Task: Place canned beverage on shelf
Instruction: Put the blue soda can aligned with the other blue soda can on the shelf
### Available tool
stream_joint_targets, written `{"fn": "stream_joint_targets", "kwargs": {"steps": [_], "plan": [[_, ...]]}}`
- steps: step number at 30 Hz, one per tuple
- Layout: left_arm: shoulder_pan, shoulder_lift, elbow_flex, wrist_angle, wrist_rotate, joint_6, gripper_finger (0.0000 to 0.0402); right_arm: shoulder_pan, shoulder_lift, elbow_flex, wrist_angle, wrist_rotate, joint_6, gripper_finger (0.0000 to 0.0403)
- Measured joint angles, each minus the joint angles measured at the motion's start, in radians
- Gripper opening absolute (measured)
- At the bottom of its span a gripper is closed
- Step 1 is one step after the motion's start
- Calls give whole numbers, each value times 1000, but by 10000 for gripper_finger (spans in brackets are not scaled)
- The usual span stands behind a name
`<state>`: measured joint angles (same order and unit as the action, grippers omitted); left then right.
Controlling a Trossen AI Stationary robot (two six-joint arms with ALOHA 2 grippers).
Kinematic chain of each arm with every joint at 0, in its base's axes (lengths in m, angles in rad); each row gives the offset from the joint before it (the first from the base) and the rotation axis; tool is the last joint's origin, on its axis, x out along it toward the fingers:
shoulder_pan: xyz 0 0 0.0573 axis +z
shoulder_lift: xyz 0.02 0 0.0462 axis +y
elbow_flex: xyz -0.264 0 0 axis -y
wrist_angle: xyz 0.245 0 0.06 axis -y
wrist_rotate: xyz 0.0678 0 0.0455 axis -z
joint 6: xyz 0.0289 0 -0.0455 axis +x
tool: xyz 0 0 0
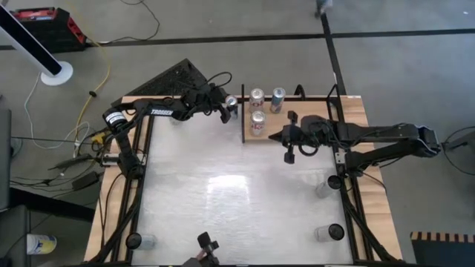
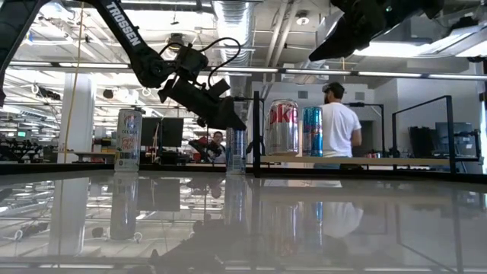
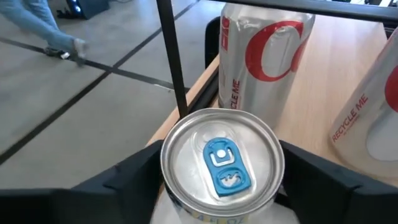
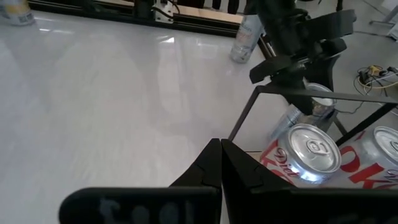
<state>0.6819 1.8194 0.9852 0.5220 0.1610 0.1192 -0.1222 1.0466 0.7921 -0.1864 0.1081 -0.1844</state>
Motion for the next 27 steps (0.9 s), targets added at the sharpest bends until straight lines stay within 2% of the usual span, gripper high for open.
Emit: {"fn": "stream_joint_targets", "kwargs": {"steps": [3, 10, 13, 17, 21, 27], "plan": [[0, 0, 0, -5, 12, -9, 214, 10, 0, 0, 0, 0, 0, 26], [-4, -5, 0, -45, 75, -31, 213, 8, 0, 0, 11, -1, -7, 25], [-16, -37, 0, -113, 78, -24, 213, 2, 0, 0, 11, -1, -8, 26], [-48, -142, -3, -302, 77, 9, 213, 2, 2, 0, 21, -1, -9, 26], [-120, -292, -4, -477, 23, 49, 213, 2, 9, 0, 43, -2, -16, 26], [-311, -475, -78, -564, 0, 52, 213, 2, 49, -1, 126, -4, -38, 26]]}}
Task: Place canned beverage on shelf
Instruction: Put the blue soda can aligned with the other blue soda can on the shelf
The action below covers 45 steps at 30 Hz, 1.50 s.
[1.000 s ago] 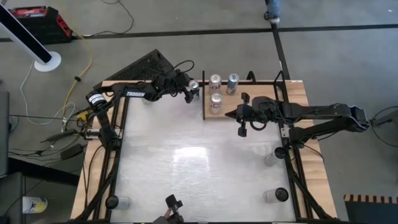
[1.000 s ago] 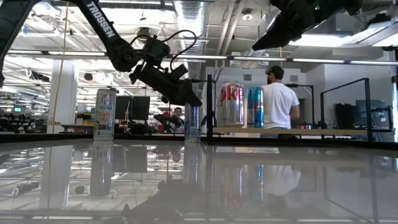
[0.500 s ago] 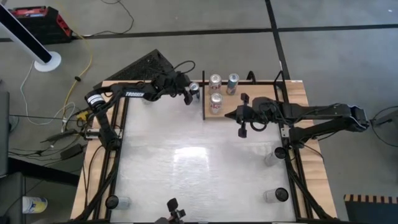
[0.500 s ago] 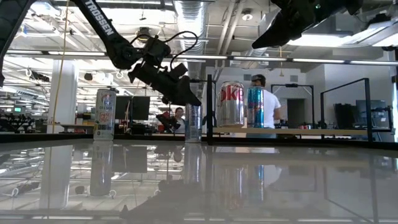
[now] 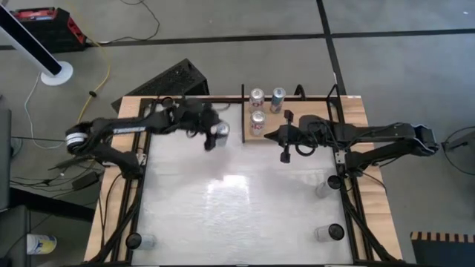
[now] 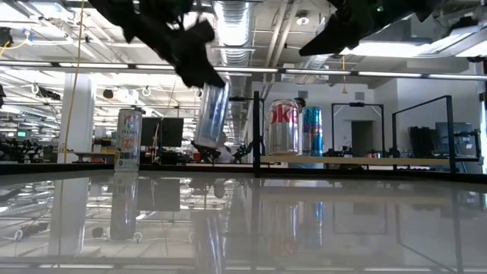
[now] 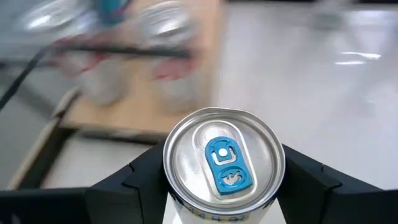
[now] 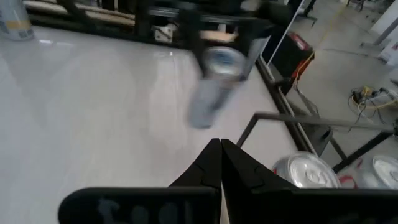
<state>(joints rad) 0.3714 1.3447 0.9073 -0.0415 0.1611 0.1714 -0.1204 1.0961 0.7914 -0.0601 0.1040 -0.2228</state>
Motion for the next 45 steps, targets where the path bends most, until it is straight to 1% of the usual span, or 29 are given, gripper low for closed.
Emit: {"fn": "stream_joint_targets", "kwargs": {"steps": [3, 6, 10, 12, 14, 18, 21, 24, 27, 32, 34, 38, 45], "plan": [[-105, -59, -47, 34, 33, 13, 213, 0, 32, 1, 26, -5, -33, 25], [-203, -71, -101, 87, 58, 31, 213, 0, 78, 0, 53, -36, -47, 26], [-295, -65, -130, 150, 20, 27, 213, -6, 113, 0, 85, -57, -49, 26], [-322, -52, -139, 198, -9, 25, 213, -6, 122, 0, 100, -58, -44, 26], [-340, -45, -147, 195, -11, 23, 213, -6, 122, 0, 108, -58, -32, 26], [-362, 12, -145, 236, -5, 47, 219, -3, 111, 0, 111, -71, 32, 26], [-373, 80, -146, 274, 11, 77, 221, 7, 107, 1, 111, -91, 87, 26], [-376, 133, -147, 320, 71, 78, 222, 30, 107, 0, 105, -92, 115, 26], [-377, 151, -146, 367, 124, 78, 223, 58, 107, 0, 104, -94, 126, 26], [-377, 167, -146, 374, 172, 72, 225, 81, 107, 0, 106, -94, 126, 26], [-377, 175, -145, 380, 175, 64, 232, 81, 106, 0, 107, -94, 126, 26], [-376, 182, -145, 375, 228, 62, 257, 80, 106, 0, 115, -94, 126, 26], [-377, 180, -144, 404, 227, 76, 294, 80, 106, 0, 117, -93, 128, 26]]}}
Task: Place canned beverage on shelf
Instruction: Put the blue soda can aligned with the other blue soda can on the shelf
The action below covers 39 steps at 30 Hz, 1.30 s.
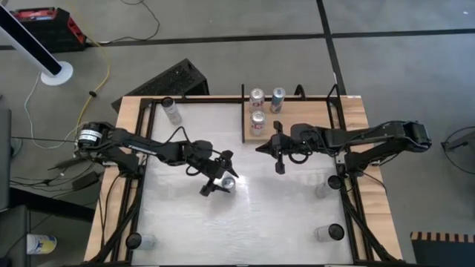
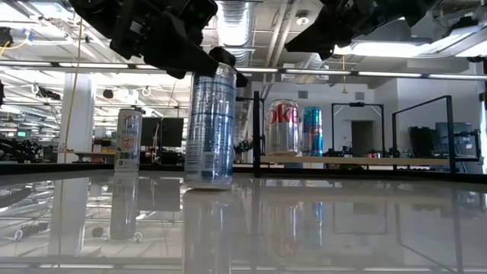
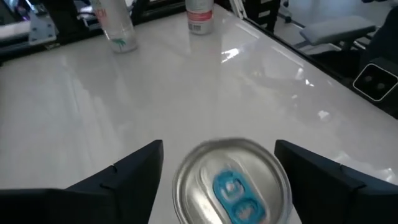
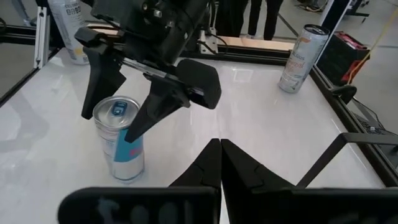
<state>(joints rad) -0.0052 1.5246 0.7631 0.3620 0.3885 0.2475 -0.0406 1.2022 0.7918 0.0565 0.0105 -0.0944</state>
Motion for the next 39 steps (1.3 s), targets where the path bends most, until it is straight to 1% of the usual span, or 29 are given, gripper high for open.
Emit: {"fn": "stream_joint_targets", "kwargs": {"steps": [7, 10, 14, 15, 18, 20, 22, 25, 29, 32, 35, 37, 39], "plan": [[-4, -3, 43, -9, -17, -14, 310, 0, 0, 0, -3, 0, -2, 26], [-12, -3, 70, -48, -77, -24, 311, 0, 0, 0, -4, 0, -9, 26], [-28, -11, 145, -226, -221, -62, 312, 0, 0, 0, -7, -2, -18, 26], [-33, -12, 173, -275, -260, -90, 312, 0, 0, 0, -7, -5, -18, 26], [-50, -23, 256, -442, -332, -193, 312, 2, 0, 0, -11, -8, -18, 26], [-63, -24, 307, -516, -356, -258, 312, 0, 0, 0, -11, -9, -24, 26], [-77, -24, 336, -570, -390, -356, 312, 0, 1, 0, -10, -11, -41, 26], [-102, -24, 347, -577, -439, -471, 312, 0, 13, 0, -7, -12, -47, 26], [-149, -24, 348, -582, -497, -516, 312, 2, 14, 0, -3, -12, -48, 26], [-195, -24, 348, -585, -606, -522, 312, 11, 14, 0, -3, -12, -46, 26], [-245, -45, 348, -634, -768, -504, 312, 29, 15, 0, 8, -12, -43, 26], [-280, -69, 348, -702, -886, -510, 312, 42, 31, 0, 16, -13, -27, 26], [-314, -89, 348, -803, -989, -566, 312, 57, 58, 0, 7, -12, -2, 26]]}}
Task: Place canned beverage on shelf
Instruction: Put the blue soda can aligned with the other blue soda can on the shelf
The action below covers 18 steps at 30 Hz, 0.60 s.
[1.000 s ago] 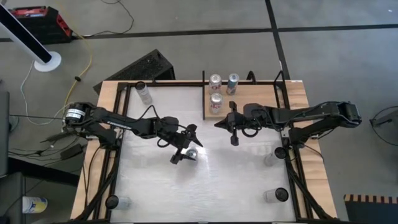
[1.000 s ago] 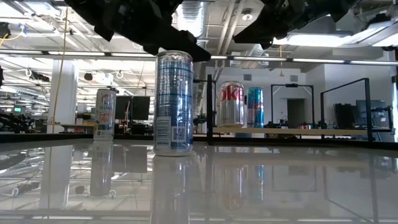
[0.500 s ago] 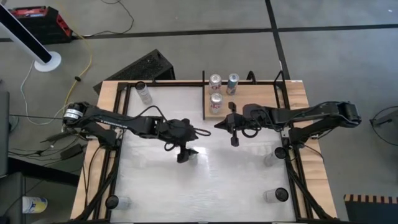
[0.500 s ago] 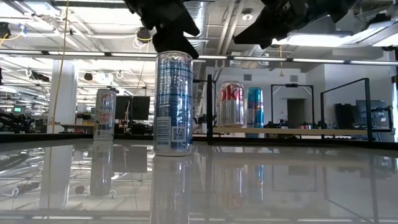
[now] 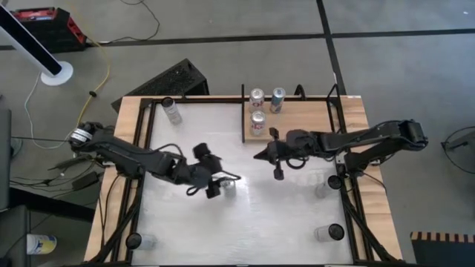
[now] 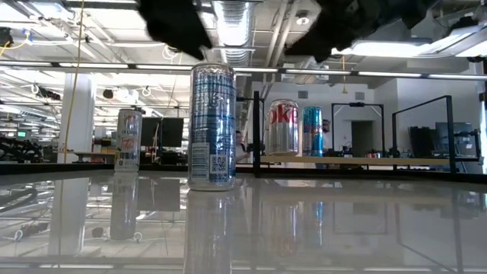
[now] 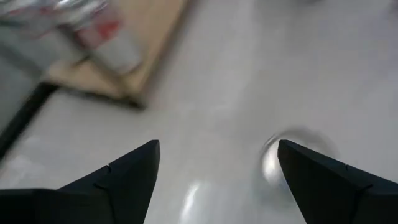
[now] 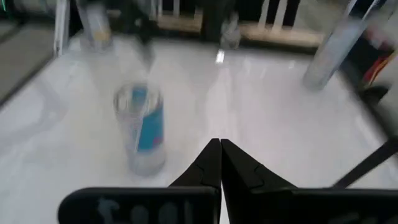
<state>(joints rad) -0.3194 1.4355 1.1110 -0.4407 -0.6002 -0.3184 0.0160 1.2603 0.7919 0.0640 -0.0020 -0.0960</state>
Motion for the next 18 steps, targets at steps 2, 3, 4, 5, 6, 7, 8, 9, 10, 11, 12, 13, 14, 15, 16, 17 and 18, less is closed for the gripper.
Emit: {"fn": "stream_joint_targets", "kwargs": {"steps": [2, 3, 4, 5, 6, 7, 8, 9, 10, 11, 12, 13, 14, 15, 16, 17, 18], "plan": [[-27, -9, -3, -96, -52, -66, 312, 14, 35, -2, -5, 0, 25, 26], [-40, -12, -15, -129, -64, -99, 312, 23, 62, 0, 14, 0, 35, 26], [-51, -15, -36, -147, -68, -126, 312, 30, 91, 2, 23, 0, 42, 26], [-57, -16, -60, -144, -67, -141, 312, 37, 121, 1, 25, 0, 44, 26], [-62, -15, -85, -130, -61, -151, 312, 47, 158, -1, 37, 0, 44, 26], [-68, -15, -113, -115, -50, -163, 312, 55, 193, -1, 62, 0, 44, 26], [-71, -14, -141, -99, -36, -174, 311, 63, 224, -1, 87, 0, 44, 26], [-71, -14, -167, -78, -20, -184, 309, 68, 248, -1, 110, 0, 46, 26], [-71, -14, -193, -45, -2, -192, 306, 73, 268, -1, 134, 0, 53, 26], [-71, -14, -220, -9, 17, -197, 302, 78, 289, -1, 160, -1, 64, 26], [-71, -14, -246, 21, 31, -199, 295, 79, 312, 0, 186, -1, 75, 26], [-71, -14, -269, 55, 45, -194, 288, 84, 331, 0, 197, -1, 86, 26], [-70, -14, -291, 98, 64, -186, 279, 84, 350, 0, 201, -2, 97, 26], [-68, -14, -310, 145, 86, -171, 267, 84, 369, -1, 215, -9, 103, 26], [-64, -14, -328, 185, 113, -155, 255, 84, 385, -1, 233, -24, 106, 26], [-60, -14, -346, 219, 146, -134, 241, 84, 396, -1, 242, -44, 110, 26], [-55, -14, -363, 254, 182, -112, 225, 84, 409, -1, 261, -61, 118, 26]]}}
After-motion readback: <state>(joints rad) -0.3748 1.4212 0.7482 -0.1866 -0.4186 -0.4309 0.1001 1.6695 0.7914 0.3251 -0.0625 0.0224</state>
